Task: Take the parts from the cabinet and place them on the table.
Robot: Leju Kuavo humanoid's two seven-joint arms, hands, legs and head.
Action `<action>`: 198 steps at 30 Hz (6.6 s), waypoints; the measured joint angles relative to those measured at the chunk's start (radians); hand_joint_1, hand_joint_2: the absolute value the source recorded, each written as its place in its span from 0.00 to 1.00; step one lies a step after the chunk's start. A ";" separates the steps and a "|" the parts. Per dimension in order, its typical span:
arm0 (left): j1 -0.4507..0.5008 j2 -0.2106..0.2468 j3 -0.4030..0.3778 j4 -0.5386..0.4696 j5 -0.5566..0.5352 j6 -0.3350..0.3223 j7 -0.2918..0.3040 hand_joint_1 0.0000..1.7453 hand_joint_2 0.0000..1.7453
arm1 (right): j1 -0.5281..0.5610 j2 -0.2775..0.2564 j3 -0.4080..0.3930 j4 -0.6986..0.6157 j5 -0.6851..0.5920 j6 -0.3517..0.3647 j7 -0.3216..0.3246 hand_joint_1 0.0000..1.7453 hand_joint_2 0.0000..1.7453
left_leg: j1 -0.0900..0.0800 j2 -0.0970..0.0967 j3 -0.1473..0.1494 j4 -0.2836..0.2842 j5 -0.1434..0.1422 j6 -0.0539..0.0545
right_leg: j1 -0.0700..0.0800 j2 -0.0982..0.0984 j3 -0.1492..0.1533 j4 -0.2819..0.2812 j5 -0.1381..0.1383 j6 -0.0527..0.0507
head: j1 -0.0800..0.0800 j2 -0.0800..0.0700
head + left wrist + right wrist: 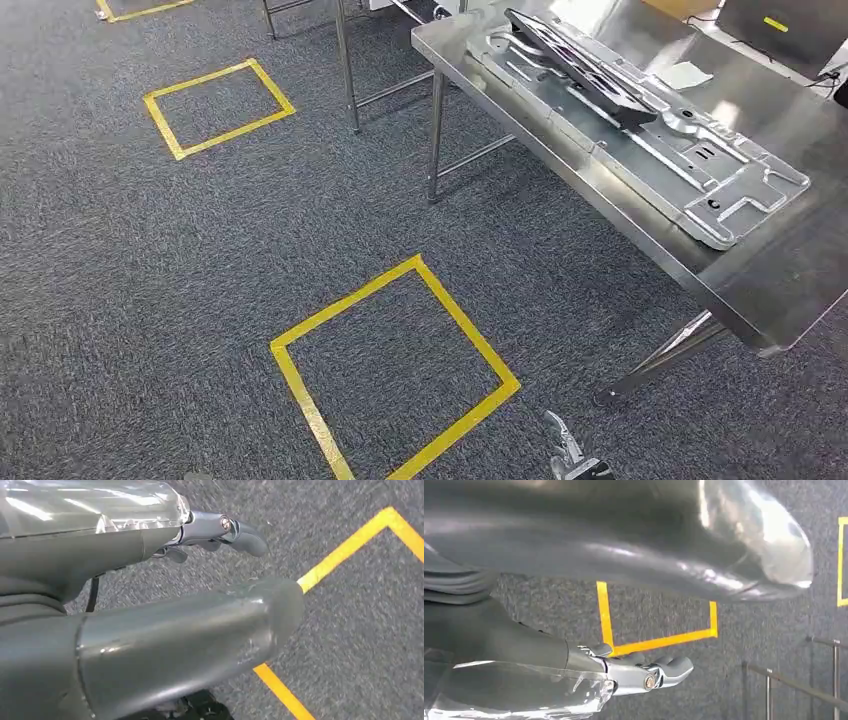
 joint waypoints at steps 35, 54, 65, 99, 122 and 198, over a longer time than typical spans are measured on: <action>-0.002 -0.004 0.003 0.011 0.018 0.000 0.019 0.00 0.00 | -0.058 -0.030 0.072 0.032 -0.051 -0.029 -0.038 0.00 0.00 | 0.006 -0.025 -0.002 -0.003 0.008 -0.009 | 0.031 0.047 0.060 -0.208 0.128 -0.048 | -0.008 0.000; 0.027 -0.009 0.053 -0.035 -0.123 0.012 0.195 0.00 0.00 | -0.047 -0.053 0.091 -0.016 -0.031 -0.103 0.011 0.00 0.00 | 0.022 0.026 0.007 0.009 -0.012 -0.026 | 0.001 -0.037 0.068 -0.214 0.102 0.021 | 0.000 0.000; 0.107 -0.026 0.062 -0.192 0.201 -0.019 0.408 0.00 0.00 | -0.106 -0.078 0.137 0.013 -0.260 -0.006 -0.181 0.00 0.00 | 0.006 -0.014 0.015 0.001 -0.005 -0.008 | 0.031 0.055 0.067 -0.197 0.118 -0.043 | -0.003 0.000; 0.361 -0.036 -0.388 -0.455 0.454 0.056 0.611 0.00 0.00 | -0.168 -0.094 0.195 0.182 -0.406 -0.018 -0.294 0.00 0.00 | 0.014 -0.025 0.007 -0.020 0.011 -0.024 | -0.001 0.025 0.060 -0.219 0.117 0.010 | -0.005 0.000; 0.297 -0.038 -0.298 -0.409 0.254 -0.022 0.558 0.00 0.00 | -0.164 -0.092 0.209 0.197 -0.414 -0.082 -0.302 0.00 0.00 | 0.006 0.009 0.028 -0.040 0.007 0.010 | -0.010 0.002 -0.082 0.070 -0.010 0.032 | -0.018 0.000; 0.193 -0.024 -0.153 -0.236 0.471 -0.006 0.525 0.00 1.00 | -0.135 -0.107 0.253 0.240 -0.588 -0.183 -0.244 0.00 0.00 | 0.019 0.017 -0.026 0.292 -0.267 -0.037 | -0.020 -0.003 0.032 -0.174 0.112 -0.002 | -0.037 0.000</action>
